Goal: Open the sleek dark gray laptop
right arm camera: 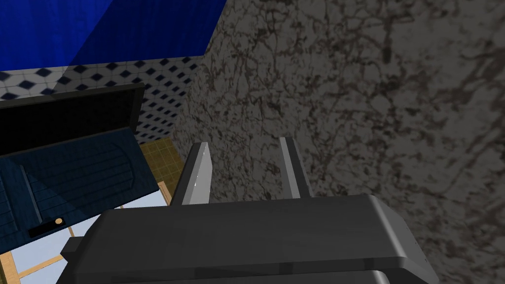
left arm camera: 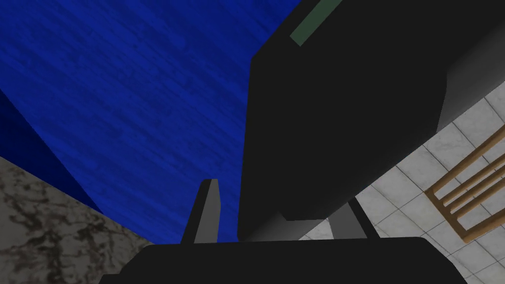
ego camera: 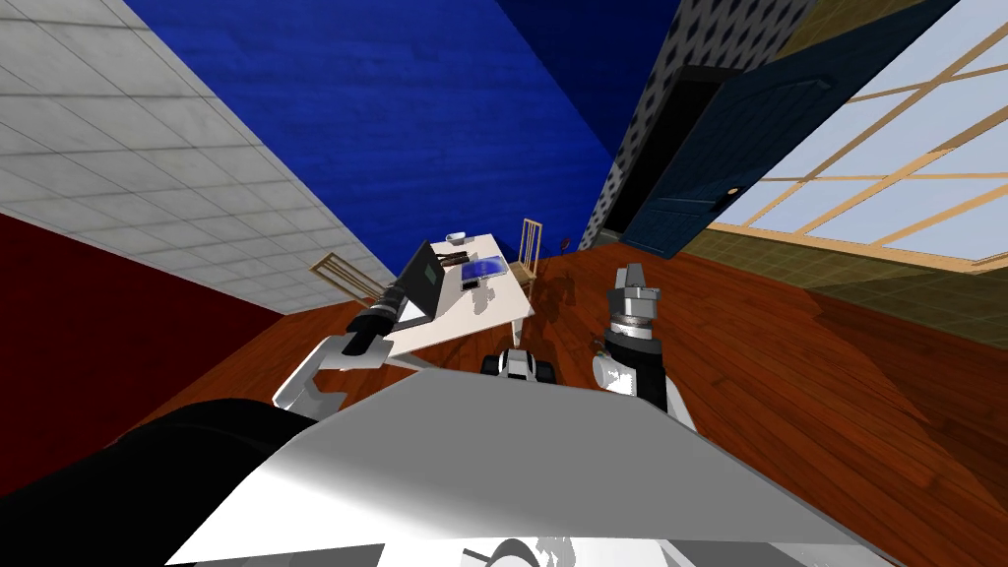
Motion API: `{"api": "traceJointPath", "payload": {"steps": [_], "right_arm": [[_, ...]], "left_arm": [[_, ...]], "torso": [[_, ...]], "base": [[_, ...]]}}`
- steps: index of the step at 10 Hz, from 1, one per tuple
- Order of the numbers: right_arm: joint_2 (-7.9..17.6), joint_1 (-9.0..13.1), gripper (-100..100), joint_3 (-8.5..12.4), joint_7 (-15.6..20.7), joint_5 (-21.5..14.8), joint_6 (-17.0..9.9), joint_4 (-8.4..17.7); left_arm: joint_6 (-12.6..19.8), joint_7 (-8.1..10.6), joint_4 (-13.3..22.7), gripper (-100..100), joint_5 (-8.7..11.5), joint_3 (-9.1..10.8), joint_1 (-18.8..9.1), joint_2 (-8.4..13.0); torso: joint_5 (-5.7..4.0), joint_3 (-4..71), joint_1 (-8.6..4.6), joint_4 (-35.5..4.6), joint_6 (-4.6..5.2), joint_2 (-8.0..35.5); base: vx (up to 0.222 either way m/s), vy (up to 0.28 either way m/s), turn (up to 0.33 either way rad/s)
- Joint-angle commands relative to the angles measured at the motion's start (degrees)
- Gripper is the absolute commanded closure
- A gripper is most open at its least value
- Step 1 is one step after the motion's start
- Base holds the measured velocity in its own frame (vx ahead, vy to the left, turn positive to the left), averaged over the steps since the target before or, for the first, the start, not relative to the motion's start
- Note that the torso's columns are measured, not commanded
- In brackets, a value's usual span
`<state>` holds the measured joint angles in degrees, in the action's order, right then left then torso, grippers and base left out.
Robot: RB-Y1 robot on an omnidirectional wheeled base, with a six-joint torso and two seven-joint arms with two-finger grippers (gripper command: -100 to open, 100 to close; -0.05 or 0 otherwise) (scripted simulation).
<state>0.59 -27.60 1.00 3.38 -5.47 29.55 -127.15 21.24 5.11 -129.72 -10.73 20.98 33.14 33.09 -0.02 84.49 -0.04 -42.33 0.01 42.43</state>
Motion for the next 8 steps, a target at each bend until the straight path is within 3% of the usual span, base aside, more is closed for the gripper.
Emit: {"api": "traceJointPath", "payload": {"steps": [1, 6, 7, 8], "right_arm": [[0.0, 0.01, 0, 0.0, 0.0, 0.0, 0.0, 0.0], [0.01, 0.01, 0, 0.01, 0.0, 0.0, 0.0, 0.0], [0.01, 0.01, 0, 0.01, 0.0, 0.0, 0.0, 0.01], [0.01, 0.01, 0, 0.01, 0.0, 0.0, 0.0, 0.01]], "left_arm": [[-0.67, 2.44, 0.63, 100, 2.43, -0.16, -1.45, -1.75], [-2.01, 7.33, 1.88, 100, 7.28, -0.47, -4.35, -5.26], [-1.85, 6.69, 1.36, 100, 6.8, -0.34, -4.16, -4.64], [-3.76, 8.12, 4.16, 100, 8.4, -0.85, -5.96, -6.7]], "torso": [[0.11, -0.09, 0.28, -0.04, -0.02, 0.1], [0.32, 0.04, 0.58, 0.12, -0.17, -0.15], [0.28, 0.06, 0.45, 0.13, -0.12, -0.17], [0.12, 0.14, -0.01, 0.15, 0.0, -0.3]], "base": [[-0.051, 0.129, 0.021], [-0.062, 0.126, 0.028], [-0.035, 0.065, 0.006], [-0.044, 0.096, 0.049]]}}
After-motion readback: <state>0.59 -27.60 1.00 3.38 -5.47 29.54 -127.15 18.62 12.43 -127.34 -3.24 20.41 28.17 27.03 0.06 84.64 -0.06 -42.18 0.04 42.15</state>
